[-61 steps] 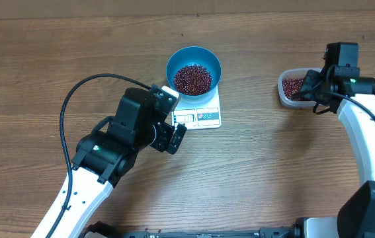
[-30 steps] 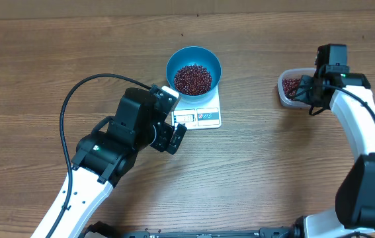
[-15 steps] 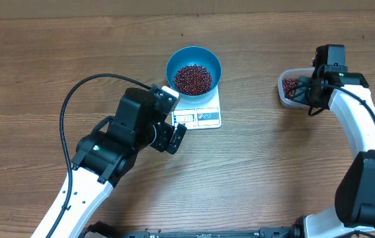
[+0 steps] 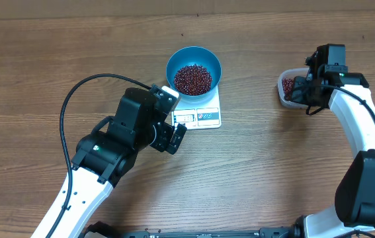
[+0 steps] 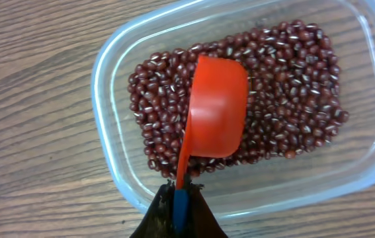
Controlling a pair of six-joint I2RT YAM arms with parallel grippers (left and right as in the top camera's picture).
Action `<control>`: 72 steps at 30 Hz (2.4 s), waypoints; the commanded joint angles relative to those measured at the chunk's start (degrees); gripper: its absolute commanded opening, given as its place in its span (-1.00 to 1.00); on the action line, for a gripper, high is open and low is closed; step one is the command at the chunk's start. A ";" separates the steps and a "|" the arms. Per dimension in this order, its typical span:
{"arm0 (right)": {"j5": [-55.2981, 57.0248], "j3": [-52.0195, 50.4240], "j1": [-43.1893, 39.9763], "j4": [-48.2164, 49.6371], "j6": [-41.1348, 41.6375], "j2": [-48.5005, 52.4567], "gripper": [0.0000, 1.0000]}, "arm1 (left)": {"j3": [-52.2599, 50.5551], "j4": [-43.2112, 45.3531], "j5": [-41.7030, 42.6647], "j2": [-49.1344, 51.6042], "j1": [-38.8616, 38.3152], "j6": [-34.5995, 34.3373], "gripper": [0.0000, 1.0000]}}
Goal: Scoop item into bowl and weigh 150g on scale
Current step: 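Lower the red scoop into the bean tub and drag through beans, then tilt the red scoop up with the right gripper to lift beans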
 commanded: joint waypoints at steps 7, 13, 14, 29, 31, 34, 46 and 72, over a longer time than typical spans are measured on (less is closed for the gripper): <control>-5.99 -0.04 -0.70 0.57 -2.10 0.35 -0.93 | 1.36 0.17 0.87 0.39 -0.15 -0.55 0.99; -14.23 -0.04 -4.17 0.66 -3.67 0.35 -0.93 | 1.36 0.17 0.87 0.39 -0.15 -0.55 0.99; -16.81 -0.04 -5.40 0.74 -3.87 0.35 -0.93 | 1.36 0.17 0.87 0.39 -0.15 -0.55 0.99; -26.73 -0.09 -9.97 0.85 -4.92 0.74 -0.93 | 1.36 0.17 0.87 0.39 -0.15 -0.55 0.99; -28.57 -0.09 -10.34 0.94 -4.92 1.44 -0.93 | 1.36 0.17 0.87 0.39 -0.15 -0.55 0.99; -30.49 -0.09 -11.30 0.79 -4.92 2.21 -0.93 | 1.36 0.17 0.87 0.39 -0.15 -0.55 0.99; -34.21 -0.09 -16.04 -1.27 -5.11 3.61 -0.93 | 1.36 0.17 0.87 0.39 -0.15 -0.55 0.99; -57.35 -0.09 -25.59 -2.16 -5.86 3.61 -0.93 | 1.36 0.17 0.87 0.39 -0.15 -0.55 0.99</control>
